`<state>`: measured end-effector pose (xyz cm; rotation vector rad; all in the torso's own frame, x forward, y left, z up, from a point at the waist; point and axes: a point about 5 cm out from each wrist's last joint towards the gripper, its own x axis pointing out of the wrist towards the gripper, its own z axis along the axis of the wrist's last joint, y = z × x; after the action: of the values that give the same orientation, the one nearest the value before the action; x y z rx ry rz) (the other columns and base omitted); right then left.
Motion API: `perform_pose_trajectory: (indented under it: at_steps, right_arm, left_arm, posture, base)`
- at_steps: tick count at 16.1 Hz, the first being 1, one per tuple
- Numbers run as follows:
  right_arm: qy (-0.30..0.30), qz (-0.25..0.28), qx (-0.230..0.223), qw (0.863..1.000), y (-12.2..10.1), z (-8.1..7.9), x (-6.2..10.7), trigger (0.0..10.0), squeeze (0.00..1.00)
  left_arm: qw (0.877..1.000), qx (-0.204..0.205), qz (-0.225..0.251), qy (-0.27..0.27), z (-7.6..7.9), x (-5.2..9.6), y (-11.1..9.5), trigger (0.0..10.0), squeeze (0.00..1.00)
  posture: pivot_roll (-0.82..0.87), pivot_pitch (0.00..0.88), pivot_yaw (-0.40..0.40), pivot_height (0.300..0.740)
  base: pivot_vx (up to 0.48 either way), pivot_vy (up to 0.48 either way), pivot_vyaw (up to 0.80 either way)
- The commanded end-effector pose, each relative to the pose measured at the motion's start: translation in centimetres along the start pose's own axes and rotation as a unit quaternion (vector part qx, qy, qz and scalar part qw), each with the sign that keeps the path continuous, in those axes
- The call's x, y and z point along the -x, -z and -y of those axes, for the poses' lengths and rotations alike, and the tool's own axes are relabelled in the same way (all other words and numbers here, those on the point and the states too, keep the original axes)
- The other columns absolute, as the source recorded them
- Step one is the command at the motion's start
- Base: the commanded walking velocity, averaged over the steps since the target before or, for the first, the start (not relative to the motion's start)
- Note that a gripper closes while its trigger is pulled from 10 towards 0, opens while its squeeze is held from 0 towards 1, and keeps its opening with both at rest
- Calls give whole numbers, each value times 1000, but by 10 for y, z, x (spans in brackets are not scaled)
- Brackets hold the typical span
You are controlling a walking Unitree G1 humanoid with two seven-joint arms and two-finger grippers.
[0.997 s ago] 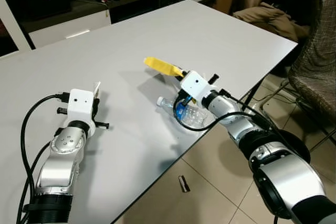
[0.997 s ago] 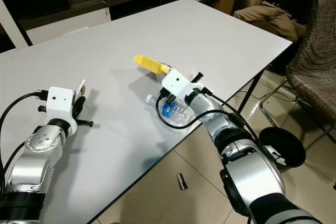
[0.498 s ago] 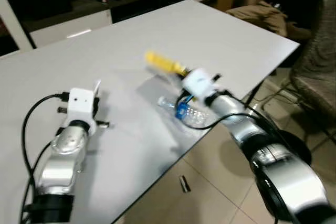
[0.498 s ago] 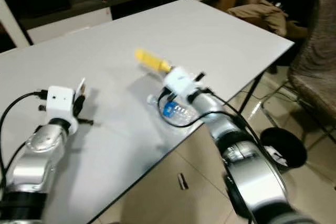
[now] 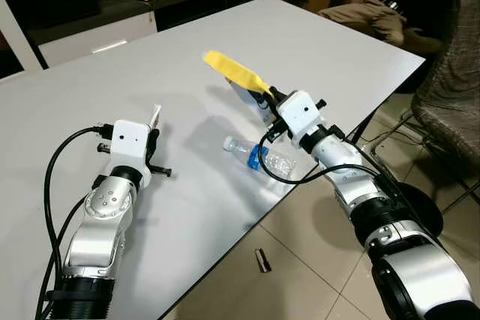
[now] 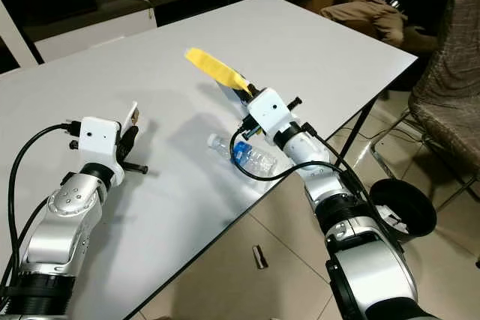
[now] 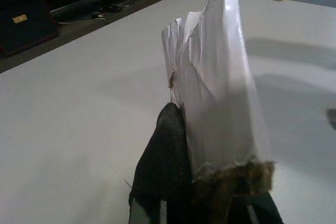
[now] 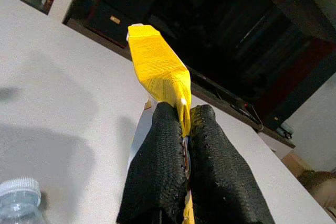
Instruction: Picking trash to rubbish bin
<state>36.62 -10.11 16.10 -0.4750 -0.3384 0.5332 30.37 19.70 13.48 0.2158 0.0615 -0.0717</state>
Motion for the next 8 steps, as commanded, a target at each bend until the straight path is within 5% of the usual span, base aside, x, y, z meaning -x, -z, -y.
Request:
perform_pose_trajectory:
  at_steps: [1,3,4,8]
  right_arm:
    - [25,20,-23,999,-5,8,1,0,0]
    - [68,51,-70,994,-15,17,1,0,0]
    - [119,66,-121,983,-22,26,7,10000,0]
    - [142,70,-146,977,-29,24,33,10000,0]
  left_arm:
    - [999,35,14,-8,-1,0,-7,0,0]
    - [995,98,19,-26,-4,0,-14,0,0]
    - [993,111,18,-19,-2,4,-17,10000,0]
    - [997,74,24,-14,2,17,-22,10000,0]
  posture:
    - [-85,0,-25,740]
    - [-85,0,-30,740]
    - [-83,0,-33,740]
    - [-84,0,-41,740]
  base:
    - [0,0,0]
    - [0,0,0]
    - [0,0,0]
    - [0,0,0]
